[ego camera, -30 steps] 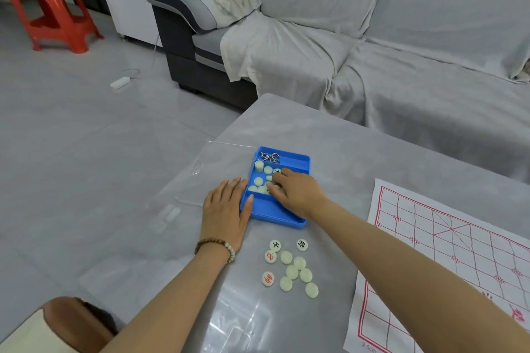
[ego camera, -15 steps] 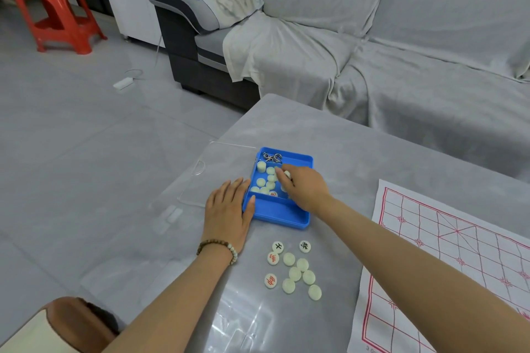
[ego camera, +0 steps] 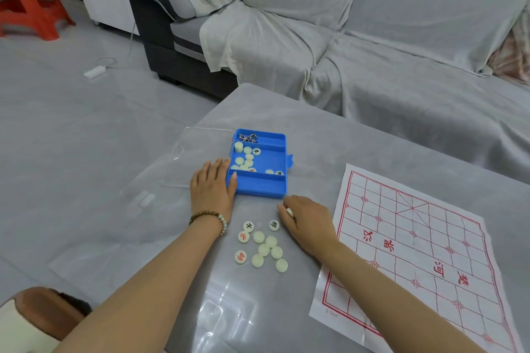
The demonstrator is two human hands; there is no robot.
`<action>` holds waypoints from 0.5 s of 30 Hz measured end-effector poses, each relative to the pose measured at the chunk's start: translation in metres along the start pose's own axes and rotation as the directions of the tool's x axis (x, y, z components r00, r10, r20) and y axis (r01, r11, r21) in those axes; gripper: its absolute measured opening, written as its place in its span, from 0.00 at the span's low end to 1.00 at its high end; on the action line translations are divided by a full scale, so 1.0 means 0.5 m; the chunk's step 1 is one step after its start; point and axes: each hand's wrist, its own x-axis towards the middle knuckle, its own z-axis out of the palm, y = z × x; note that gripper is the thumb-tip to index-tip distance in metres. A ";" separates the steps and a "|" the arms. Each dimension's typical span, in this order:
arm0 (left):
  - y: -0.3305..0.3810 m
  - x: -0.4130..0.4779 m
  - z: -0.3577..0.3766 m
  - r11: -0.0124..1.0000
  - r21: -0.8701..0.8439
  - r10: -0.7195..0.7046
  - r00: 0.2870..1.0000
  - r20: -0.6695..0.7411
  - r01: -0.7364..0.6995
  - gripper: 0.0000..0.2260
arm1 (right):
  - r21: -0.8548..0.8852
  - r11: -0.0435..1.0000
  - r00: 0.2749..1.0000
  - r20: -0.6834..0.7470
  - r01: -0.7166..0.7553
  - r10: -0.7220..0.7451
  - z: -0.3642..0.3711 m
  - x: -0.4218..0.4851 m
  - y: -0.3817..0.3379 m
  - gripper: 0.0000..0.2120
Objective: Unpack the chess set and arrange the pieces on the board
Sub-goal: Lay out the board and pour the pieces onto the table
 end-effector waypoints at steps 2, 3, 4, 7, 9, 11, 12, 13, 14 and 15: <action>-0.001 -0.001 0.001 1.000 -0.002 0.003 1.000 -0.005 -0.003 0.22 | 0.056 0.998 0.998 -0.055 0.009 -0.006 0.011 0.002 0.002 0.18; -0.001 -0.001 0.001 1.000 -0.003 0.006 1.000 -0.007 -0.006 0.22 | 0.115 0.993 0.997 -0.078 0.002 0.007 0.015 0.002 0.006 0.15; -0.001 -0.002 0.000 1.000 -0.003 0.008 1.000 -0.009 -0.008 0.22 | 0.177 0.984 0.995 -0.098 -0.005 0.022 0.016 0.000 0.009 0.12; -0.001 -0.001 -0.002 1.000 -0.003 0.012 1.000 -0.015 -0.012 0.22 | 0.280 0.960 0.994 -0.101 -0.003 0.033 0.014 -0.014 0.015 0.16; -0.002 -0.002 -0.002 1.000 -0.019 0.010 1.000 -0.021 -0.011 0.22 | 0.287 0.958 0.998 -0.058 -0.002 0.020 0.013 -0.024 0.008 0.21; -0.002 -0.002 -0.002 1.000 -0.024 0.010 1.000 -0.020 -0.011 0.22 | 0.285 0.958 0.999 -0.019 -0.024 0.031 0.018 -0.035 -0.008 0.24; -0.002 -0.003 -0.002 1.000 -0.019 0.011 1.000 -0.018 -0.011 0.22 | 0.282 0.958 0.999 -0.007 -0.040 0.044 0.021 -0.040 -0.017 0.26; -0.002 -0.003 -0.002 1.000 -0.016 0.012 1.000 -0.017 -0.013 0.22 | 0.272 0.961 0.999 0.006 -0.053 0.053 0.022 -0.046 -0.026 0.30; -0.002 -0.002 -0.002 1.000 -0.017 0.013 1.000 -0.017 -0.014 0.22 | 0.253 0.966 0.998 0.028 -0.061 0.056 0.021 -0.052 -0.035 0.33; -0.002 -0.002 -0.002 1.000 -0.020 0.014 1.000 -0.019 -0.014 0.22 | 0.230 0.971 0.997 0.061 -0.066 0.054 0.021 -0.058 -0.041 0.35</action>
